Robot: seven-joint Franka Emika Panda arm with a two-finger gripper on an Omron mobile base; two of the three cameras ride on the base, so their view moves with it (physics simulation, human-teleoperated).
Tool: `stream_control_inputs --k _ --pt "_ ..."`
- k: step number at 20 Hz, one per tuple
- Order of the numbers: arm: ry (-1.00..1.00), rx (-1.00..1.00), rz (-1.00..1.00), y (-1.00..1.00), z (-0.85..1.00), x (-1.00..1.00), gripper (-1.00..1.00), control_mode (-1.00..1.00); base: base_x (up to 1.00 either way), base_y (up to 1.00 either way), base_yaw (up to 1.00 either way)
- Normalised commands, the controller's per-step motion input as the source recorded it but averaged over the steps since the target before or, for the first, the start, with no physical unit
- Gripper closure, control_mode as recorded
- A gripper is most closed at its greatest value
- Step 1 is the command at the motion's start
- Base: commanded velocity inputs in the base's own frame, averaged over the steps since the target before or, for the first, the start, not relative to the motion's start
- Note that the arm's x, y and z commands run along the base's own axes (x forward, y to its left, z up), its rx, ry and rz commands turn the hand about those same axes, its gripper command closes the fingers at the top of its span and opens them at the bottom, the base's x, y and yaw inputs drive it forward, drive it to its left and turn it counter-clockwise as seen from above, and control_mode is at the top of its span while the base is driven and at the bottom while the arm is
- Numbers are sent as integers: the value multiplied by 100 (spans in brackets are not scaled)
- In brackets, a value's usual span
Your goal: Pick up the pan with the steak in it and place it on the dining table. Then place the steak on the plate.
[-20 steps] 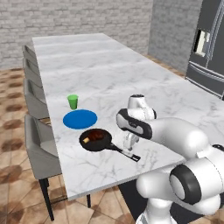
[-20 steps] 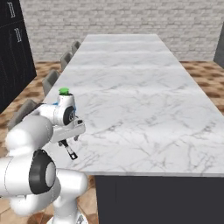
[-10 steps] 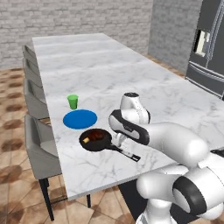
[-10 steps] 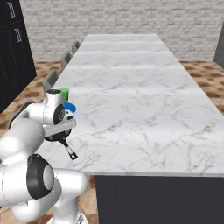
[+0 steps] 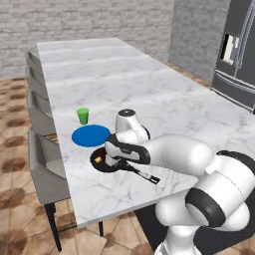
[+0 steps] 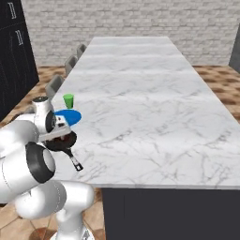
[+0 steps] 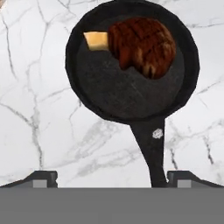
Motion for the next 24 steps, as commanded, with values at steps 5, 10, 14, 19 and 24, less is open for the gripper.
stream_control_inputs --k 5,10,14,19,24 --pt "4 -8 -17 42 0 65 -100 -100 0 0 0" --pt "10 0 -16 21 0 66 -100 -100 0 0 0" --pt "4 0 -25 25 0 52 -100 -100 0 0 0" --pt "0 0 -26 20 -3 24 -100 -100 0 0 0" --pt "0 4 -8 1 0 1 -100 -100 0 0 0"
